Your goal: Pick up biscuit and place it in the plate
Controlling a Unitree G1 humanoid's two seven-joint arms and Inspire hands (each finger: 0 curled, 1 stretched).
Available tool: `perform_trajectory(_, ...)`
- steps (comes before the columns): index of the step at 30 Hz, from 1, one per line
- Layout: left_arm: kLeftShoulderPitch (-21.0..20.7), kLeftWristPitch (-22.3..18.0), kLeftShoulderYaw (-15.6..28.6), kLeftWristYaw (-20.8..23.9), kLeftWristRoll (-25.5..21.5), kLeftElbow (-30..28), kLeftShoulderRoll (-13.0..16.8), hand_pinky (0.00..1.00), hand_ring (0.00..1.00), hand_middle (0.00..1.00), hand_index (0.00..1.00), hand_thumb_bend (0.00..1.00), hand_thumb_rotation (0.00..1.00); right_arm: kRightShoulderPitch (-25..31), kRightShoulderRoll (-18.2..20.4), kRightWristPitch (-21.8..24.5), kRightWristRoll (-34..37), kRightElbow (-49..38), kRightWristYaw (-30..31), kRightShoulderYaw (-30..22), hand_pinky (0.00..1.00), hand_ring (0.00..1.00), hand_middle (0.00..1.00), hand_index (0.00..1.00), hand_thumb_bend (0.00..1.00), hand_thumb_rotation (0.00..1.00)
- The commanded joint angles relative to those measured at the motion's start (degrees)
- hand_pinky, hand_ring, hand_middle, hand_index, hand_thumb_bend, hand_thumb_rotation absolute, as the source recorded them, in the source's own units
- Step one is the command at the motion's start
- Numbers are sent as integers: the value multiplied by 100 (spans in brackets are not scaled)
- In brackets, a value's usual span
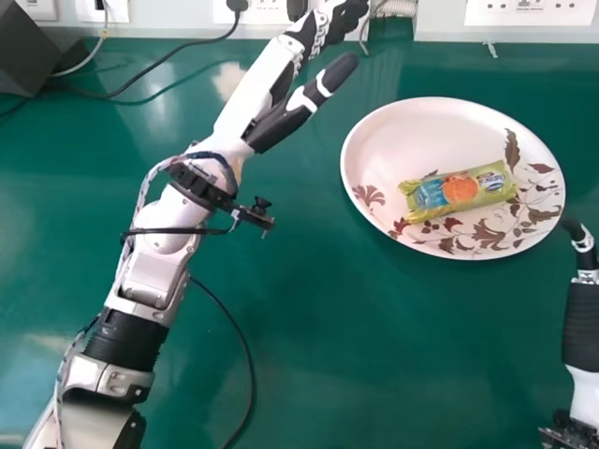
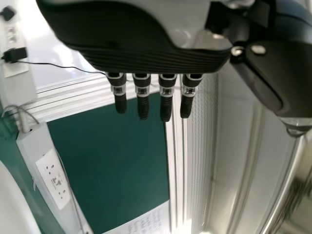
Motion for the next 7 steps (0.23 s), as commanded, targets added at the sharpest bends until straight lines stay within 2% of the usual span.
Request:
perform_trajectory(1, 187, 163, 178, -125, -281, -234, -40, 94, 95, 95, 95, 100, 62, 75, 166, 85, 75, 33, 5, -11, 72, 81, 80, 73, 67, 0)
perform_trajectory(7, 396, 338, 432, -365, -669, -575, -71, 95, 95, 96, 96, 100, 60, 57, 132, 198, 129, -3, 28, -44, 74, 83, 81, 74, 66, 0)
